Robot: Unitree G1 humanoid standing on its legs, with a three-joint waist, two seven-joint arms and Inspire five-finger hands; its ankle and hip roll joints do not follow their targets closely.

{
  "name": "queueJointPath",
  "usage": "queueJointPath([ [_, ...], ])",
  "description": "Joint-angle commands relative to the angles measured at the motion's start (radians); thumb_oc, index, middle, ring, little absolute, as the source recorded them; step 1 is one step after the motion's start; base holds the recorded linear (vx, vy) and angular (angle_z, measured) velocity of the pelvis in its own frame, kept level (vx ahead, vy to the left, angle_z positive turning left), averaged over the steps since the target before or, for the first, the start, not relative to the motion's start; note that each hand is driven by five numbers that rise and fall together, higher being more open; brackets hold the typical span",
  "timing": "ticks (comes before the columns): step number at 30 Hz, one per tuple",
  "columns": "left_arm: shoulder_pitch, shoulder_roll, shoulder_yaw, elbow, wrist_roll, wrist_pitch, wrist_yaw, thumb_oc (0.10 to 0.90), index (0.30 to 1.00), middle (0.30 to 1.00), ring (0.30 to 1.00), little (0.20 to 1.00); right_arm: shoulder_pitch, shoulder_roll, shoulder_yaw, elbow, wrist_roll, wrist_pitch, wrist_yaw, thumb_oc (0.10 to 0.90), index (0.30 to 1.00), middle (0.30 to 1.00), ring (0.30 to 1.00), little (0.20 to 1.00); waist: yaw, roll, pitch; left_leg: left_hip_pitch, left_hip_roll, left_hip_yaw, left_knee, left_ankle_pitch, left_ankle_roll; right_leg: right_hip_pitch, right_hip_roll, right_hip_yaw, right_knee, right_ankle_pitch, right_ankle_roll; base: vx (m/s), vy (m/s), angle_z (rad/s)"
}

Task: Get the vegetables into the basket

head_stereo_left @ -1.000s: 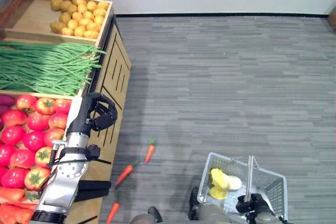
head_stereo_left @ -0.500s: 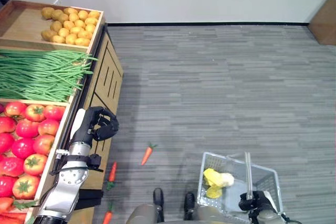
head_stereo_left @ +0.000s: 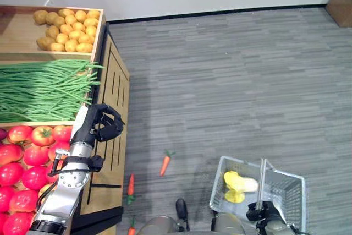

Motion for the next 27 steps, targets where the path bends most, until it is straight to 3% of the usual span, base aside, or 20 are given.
queueJointPath([
  [1, -0.031, 0.016, 0.08, -0.118, 0.048, -0.068, 0.031, 0.4, 0.3, 0.3, 0.3, 0.3, 0.019, -0.015, 0.028, 0.019, -0.013, -0.007, -0.015, 0.4, 0.3, 0.3, 0.3, 0.3, 0.012, -0.026, -0.043, -0.001, 0.026, -0.038, 0.033, -0.097, -0.023, 0.007, 0.002, -0.006, 0.011, -0.005, 0.024, 0.05, -0.022, -0.02],
  [24, 0.041, -0.003, 0.135, -0.097, 0.075, -0.044, 0.031, 0.4, 0.3, 0.3, 0.3, 0.3, 0.039, 0.0, 0.039, 0.039, -0.026, -0.003, -0.003, 0.4, 0.3, 0.3, 0.3, 0.3, 0.054, -0.04, -0.081, 0.024, 0.018, -0.094, 0.054, -0.111, -0.022, 0.068, -0.014, -0.069, 0.005, -0.036, 0.025, 0.01, -0.004, 0.08],
  [25, 0.057, -0.002, 0.157, -0.088, 0.09, -0.037, 0.037, 0.563, 0.528, 0.528, 0.528, 0.528, 0.042, 0.001, 0.038, 0.05, -0.026, -0.003, -0.001, 0.4, 0.3, 0.3, 0.3, 0.3, 0.063, -0.04, -0.085, 0.027, 0.017, -0.102, 0.05, -0.11, -0.024, 0.075, -0.016, -0.079, 0.004, -0.04, 0.025, 0.02, -0.033, 0.16],
  [26, 0.06, -0.001, 0.164, -0.087, 0.094, -0.035, 0.041, 0.812, 0.876, 0.876, 0.876, 0.876, 0.042, 0.002, 0.038, 0.051, -0.026, -0.002, 0.0, 0.4, 0.3, 0.3, 0.3, 0.3, 0.065, -0.039, -0.085, 0.028, 0.016, -0.104, 0.052, -0.11, -0.024, 0.076, -0.017, -0.081, 0.006, -0.04, 0.025, 0.03, -0.036, 0.14],
  [27, 0.067, 0.002, 0.176, -0.09, 0.101, -0.033, 0.045, 0.9, 1.0, 1.0, 1.0, 1.0, 0.043, 0.003, 0.039, 0.05, -0.027, -0.003, 0.0, 0.4, 0.3, 0.3, 0.3, 0.3, 0.068, -0.039, -0.084, 0.028, 0.017, -0.106, 0.053, -0.11, -0.024, 0.078, -0.017, -0.084, 0.007, -0.042, 0.024, 0.02, -0.024, 0.12],
])
